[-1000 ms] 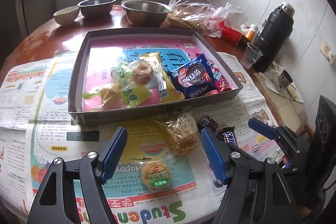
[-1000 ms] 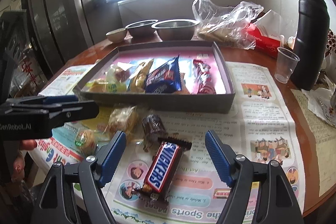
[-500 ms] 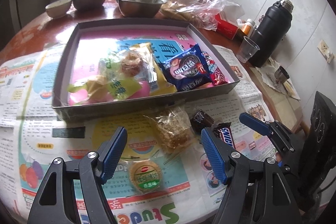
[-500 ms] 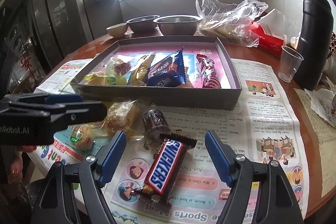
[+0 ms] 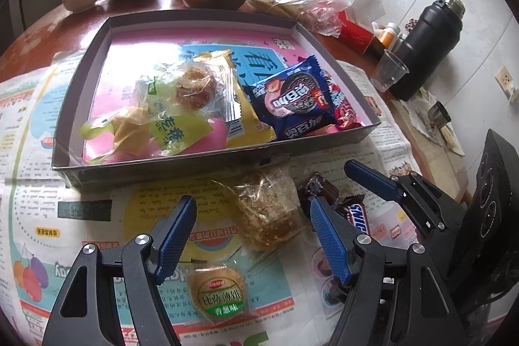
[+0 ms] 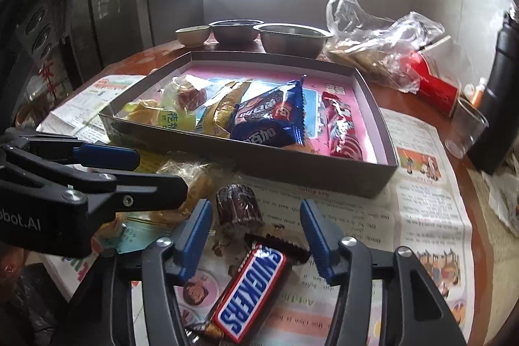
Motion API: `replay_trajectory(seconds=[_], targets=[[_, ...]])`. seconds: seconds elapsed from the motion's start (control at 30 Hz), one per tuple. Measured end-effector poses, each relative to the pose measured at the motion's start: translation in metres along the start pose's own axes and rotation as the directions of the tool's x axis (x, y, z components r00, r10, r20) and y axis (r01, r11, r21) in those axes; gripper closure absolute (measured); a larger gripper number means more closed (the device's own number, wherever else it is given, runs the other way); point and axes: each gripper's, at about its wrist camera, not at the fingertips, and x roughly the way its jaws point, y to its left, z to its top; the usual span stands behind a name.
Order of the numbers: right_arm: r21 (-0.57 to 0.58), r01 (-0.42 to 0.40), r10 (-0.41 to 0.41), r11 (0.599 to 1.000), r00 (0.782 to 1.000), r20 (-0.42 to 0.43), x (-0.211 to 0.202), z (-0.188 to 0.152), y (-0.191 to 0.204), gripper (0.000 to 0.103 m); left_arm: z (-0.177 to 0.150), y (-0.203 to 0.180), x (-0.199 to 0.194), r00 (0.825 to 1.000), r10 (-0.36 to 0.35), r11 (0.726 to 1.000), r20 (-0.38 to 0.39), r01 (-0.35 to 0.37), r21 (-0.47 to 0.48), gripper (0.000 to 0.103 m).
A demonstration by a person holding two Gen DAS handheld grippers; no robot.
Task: Organize snacks
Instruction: 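Move both open grippers back toward the Snickers bar and remaining pastries, then grasp the clear-wrapped pastry with the left gripper while the right gripper grasps the round chocolate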
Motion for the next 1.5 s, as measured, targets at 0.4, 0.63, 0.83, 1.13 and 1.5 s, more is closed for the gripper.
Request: replay_trajectory(seconds=[0.4,0.63,0.83,1.13,1.5], targets=[[0.01,0.018,-0.018,1.0,1.0,-0.017,0.016,0.002,-0.008,0.067,0.003,0.001,0.014,1.0,0.011,1.0,-0.024,-0.011,-0.011,0.029],[0.128,0.014,-0.014,0.992,1.0,-0.006,0.013,0.002,-0.034,0.073,0.003,-0.007,0.019,0.999,0.043,0.999,-0.017,-0.043,0.032,0.031],[0.145,0.013,-0.011,0.989,1.0,-0.013,0.014,0.001,-0.04,0.074,0.003,-0.017,0.023,0.997,0.081,0.994,-0.005,-0.081,0.078,0.036],[0.189,-0.007,0.008,0.982,1.0,0.0,0.012,0.0,-0.048,0.076,0.002,-0.022,0.024,0.998,0.067,0.992,0.016,-0.069,0.103,0.049],[0.226,-0.033,0.027,0.974,0.999,0.027,0.005,-0.001,-0.055,0.076,0.0,-0.026,0.017,0.999,0.034,0.995,0.019,-0.036,0.098,0.053]])
